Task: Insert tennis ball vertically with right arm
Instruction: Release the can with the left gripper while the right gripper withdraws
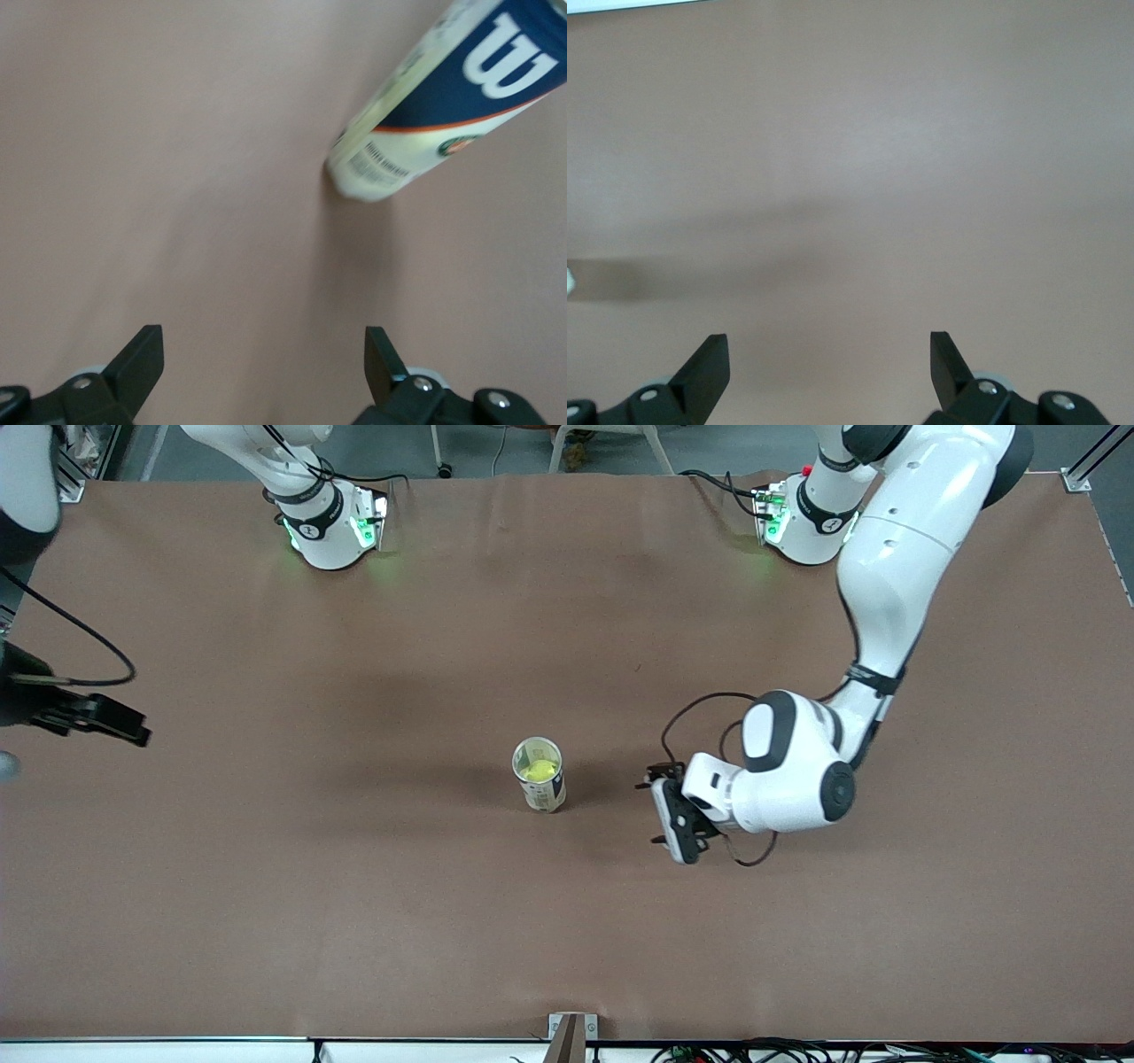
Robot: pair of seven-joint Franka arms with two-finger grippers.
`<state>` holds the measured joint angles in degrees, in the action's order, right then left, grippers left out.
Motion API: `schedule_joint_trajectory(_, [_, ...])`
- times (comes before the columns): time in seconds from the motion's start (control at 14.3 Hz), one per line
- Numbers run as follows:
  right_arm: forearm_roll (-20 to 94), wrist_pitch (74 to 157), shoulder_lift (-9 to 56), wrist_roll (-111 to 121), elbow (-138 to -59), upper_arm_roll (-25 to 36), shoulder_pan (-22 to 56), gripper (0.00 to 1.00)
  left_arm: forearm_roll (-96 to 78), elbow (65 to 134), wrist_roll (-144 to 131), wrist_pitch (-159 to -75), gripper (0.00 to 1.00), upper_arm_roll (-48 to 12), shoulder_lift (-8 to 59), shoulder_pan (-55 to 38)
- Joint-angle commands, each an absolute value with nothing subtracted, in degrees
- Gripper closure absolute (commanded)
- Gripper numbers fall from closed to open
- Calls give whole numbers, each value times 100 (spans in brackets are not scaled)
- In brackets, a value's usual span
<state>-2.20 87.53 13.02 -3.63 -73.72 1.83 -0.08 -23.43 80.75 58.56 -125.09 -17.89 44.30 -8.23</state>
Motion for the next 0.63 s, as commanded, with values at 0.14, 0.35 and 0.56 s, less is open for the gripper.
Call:
schedule_joint_trajectory(0.14, [-264,8842,712,325,-7866,510,-228,0,-1469,7770,3635,-11655,0,-1697,4000,-458])
schedule_joint_trajectory(0.35, [-159,9175,668,325,-8059,414,-377,0,-1319,7778,2298,-11646,0,-1530,3762,-404])
schedule_joint_trajectory(0.56, [0,9185,650,343,-8086,-26,-861,0,-635,7796,1032,-11357,0,-1310,3368,-405])
